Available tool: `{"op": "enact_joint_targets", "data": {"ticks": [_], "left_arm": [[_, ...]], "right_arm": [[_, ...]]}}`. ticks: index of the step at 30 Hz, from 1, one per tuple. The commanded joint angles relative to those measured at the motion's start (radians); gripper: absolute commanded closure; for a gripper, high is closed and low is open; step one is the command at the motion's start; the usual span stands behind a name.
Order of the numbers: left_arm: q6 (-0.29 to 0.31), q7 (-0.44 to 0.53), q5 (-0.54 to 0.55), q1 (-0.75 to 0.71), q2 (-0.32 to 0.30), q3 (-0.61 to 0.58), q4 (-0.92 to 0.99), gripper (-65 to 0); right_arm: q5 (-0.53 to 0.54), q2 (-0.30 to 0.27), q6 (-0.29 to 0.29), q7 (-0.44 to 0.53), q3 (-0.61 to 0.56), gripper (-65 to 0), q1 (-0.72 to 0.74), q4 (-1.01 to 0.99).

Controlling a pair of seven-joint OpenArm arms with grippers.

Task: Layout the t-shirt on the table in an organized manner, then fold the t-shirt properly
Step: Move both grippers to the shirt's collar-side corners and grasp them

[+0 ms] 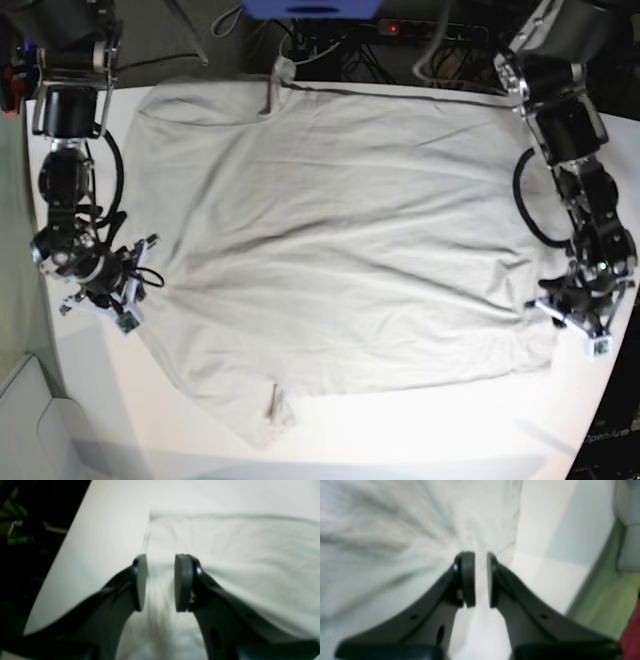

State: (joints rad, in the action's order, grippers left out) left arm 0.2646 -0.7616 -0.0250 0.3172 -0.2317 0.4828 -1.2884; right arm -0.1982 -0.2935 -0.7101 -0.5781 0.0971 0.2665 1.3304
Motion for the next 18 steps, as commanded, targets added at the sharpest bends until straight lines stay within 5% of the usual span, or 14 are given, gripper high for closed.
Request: {"op": "enact_joint_targets", "data": {"ticks": [1, 6, 11, 15, 18], "left_arm": [[0.005, -0.012, 0.029, -0.014, -0.01, 0.0, -0.089, -18.8], [0.003, -0.086, 0.056, -0.272, 0.002, 0.0, -0.426, -19.1], [0.003, -0.078, 0.06, -0.487, 0.064, 0.058, -0.6, -19.8], [0.023, -0.069, 0.061, -0.563, 0.124, 0.147, -0.604, -33.8], [0.129, -0.035, 0.061, -0.617, 0.159, 0.235, -0.603, -52.0]], "right_arm": [[0.013, -0.009, 0.012, -0.004, 0.005, -7.8, 0.003, 0.06], [0.016, 0.017, 0.012, -0.115, 0.026, -9.0, -0.121, 0.249], [0.03, 0.109, 0.012, -0.148, 0.172, -21.0, -0.238, 0.42], [0.035, 0.159, 0.012, -0.145, 0.215, -29.3, -0.312, 0.492], [0.035, 0.19, 0.012, -0.147, 0.218, -33.5, -0.365, 0.539]]}}
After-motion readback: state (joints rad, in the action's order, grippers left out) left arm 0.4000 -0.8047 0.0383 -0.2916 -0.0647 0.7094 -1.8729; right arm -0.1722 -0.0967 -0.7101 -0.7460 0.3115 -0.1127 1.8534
